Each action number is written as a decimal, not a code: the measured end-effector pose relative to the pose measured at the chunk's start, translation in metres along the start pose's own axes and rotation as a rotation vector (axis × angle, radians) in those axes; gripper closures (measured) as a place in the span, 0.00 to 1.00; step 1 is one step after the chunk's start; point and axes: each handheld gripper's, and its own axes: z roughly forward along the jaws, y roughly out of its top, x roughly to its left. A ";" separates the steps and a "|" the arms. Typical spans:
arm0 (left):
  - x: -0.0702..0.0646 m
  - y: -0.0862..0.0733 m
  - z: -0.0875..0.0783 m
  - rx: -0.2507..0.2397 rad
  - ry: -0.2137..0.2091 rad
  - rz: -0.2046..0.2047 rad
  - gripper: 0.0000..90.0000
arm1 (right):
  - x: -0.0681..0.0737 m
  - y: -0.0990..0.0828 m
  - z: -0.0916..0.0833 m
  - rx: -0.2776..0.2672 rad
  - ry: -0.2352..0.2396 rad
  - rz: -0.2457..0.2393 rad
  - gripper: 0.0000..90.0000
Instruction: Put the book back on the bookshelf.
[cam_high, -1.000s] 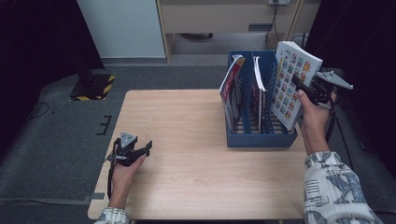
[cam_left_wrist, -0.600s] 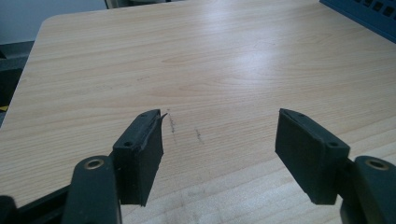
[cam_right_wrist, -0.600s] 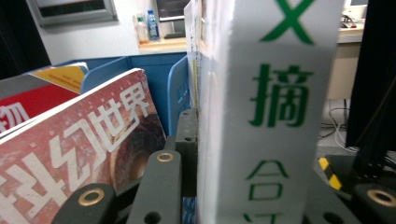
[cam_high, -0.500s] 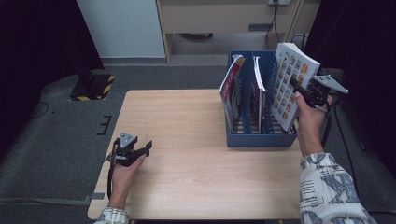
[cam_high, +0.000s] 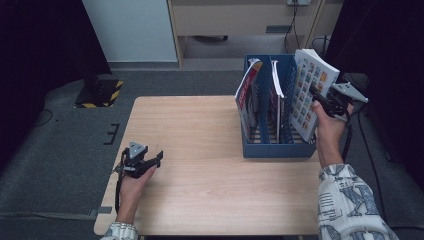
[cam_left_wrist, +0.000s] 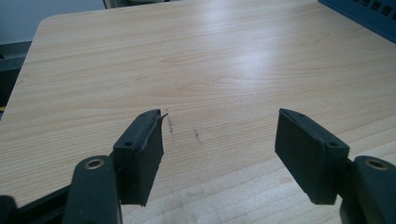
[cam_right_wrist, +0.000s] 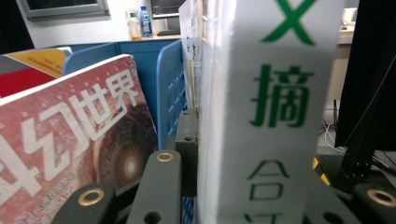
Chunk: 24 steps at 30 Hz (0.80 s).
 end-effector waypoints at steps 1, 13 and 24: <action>0.000 0.000 0.000 0.000 0.000 0.001 0.36 | 0.000 -0.001 0.001 0.003 0.001 0.001 0.82; 0.000 0.001 -0.001 -0.008 0.006 0.000 0.36 | 0.001 -0.009 0.006 0.016 0.012 -0.014 0.82; 0.000 0.001 -0.001 -0.008 0.006 0.002 0.36 | 0.003 -0.017 0.006 0.023 0.014 -0.032 0.82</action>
